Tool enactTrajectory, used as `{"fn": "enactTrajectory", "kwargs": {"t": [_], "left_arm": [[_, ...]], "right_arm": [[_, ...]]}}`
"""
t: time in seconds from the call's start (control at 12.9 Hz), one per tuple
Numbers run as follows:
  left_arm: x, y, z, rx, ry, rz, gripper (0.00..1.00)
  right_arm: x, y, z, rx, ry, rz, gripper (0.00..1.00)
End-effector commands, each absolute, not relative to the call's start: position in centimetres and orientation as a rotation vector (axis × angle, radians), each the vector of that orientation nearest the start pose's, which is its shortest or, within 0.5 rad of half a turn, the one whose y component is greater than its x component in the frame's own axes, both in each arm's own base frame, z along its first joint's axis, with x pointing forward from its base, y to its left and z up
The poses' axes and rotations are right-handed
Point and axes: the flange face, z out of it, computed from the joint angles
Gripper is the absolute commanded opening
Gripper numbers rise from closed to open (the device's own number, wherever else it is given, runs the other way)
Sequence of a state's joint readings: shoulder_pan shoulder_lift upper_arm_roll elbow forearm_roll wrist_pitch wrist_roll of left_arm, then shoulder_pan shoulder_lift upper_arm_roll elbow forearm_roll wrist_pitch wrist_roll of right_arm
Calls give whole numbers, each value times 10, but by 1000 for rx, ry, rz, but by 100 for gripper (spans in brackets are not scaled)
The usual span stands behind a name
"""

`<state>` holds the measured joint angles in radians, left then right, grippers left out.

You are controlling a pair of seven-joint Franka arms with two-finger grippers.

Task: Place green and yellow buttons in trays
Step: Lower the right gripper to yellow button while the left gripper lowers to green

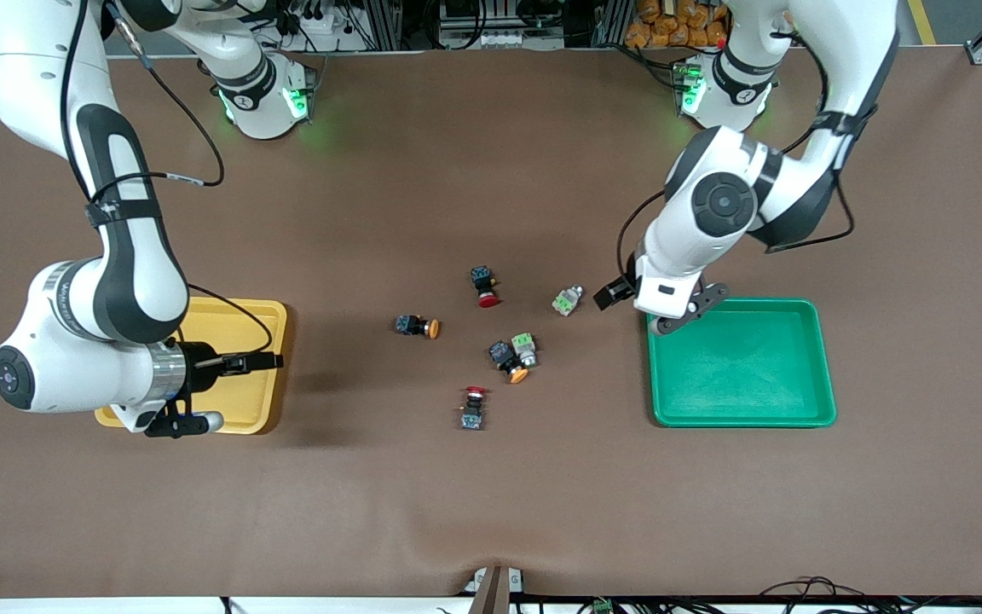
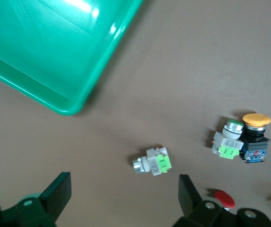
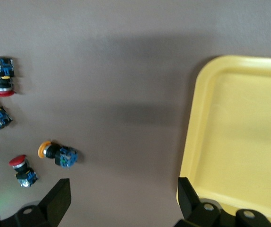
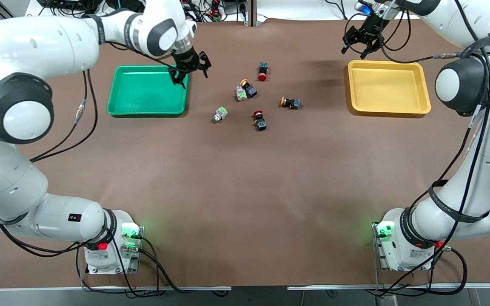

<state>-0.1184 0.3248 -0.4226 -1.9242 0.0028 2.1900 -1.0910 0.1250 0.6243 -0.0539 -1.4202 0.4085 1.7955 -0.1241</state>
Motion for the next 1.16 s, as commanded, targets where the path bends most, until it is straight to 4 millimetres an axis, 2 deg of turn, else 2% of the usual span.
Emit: {"fn": "enactTrajectory", "kwargs": {"t": [0.0, 0.08, 0.23, 0.31, 0.47, 0.54, 0.62, 0.7, 0.85, 1.01, 1.09], "left_arm": [[522, -329, 312, -3056, -992, 193, 100], [522, -331, 306, -3046, -1039, 196, 100], [514, -343, 288, -3021, -1119, 211, 100], [512, -346, 281, -3020, -1129, 205, 100], [510, -353, 263, -2996, -1181, 179, 100], [505, -363, 252, -2990, -1194, 165, 100], [504, -364, 242, -2978, -1203, 146, 100], [503, -363, 233, -2972, -1183, 134, 100], [500, -364, 221, -2963, -1166, 148, 100], [498, -364, 211, -2950, -1172, 166, 100], [498, -365, 206, -2946, -1199, 171, 100]], "right_arm": [[689, 144, 325, -2769, -182, 278, 100], [684, 163, 324, -2773, -221, 280, 100], [674, 187, 315, -2767, -286, 318, 100], [664, 203, 307, -2751, -390, 335, 100], [650, 217, 295, -2720, -549, 351, 100], [644, 230, 293, -2710, -635, 339, 100], [639, 247, 293, -2708, -750, 301, 100], [628, 272, 290, -2717, -894, 275, 100], [597, 308, 301, -2761, -1119, 204, 100], [564, 338, 295, -2721, -1332, 176, 100], [554, 345, 290, -2677, -1433, 136, 100]]}}
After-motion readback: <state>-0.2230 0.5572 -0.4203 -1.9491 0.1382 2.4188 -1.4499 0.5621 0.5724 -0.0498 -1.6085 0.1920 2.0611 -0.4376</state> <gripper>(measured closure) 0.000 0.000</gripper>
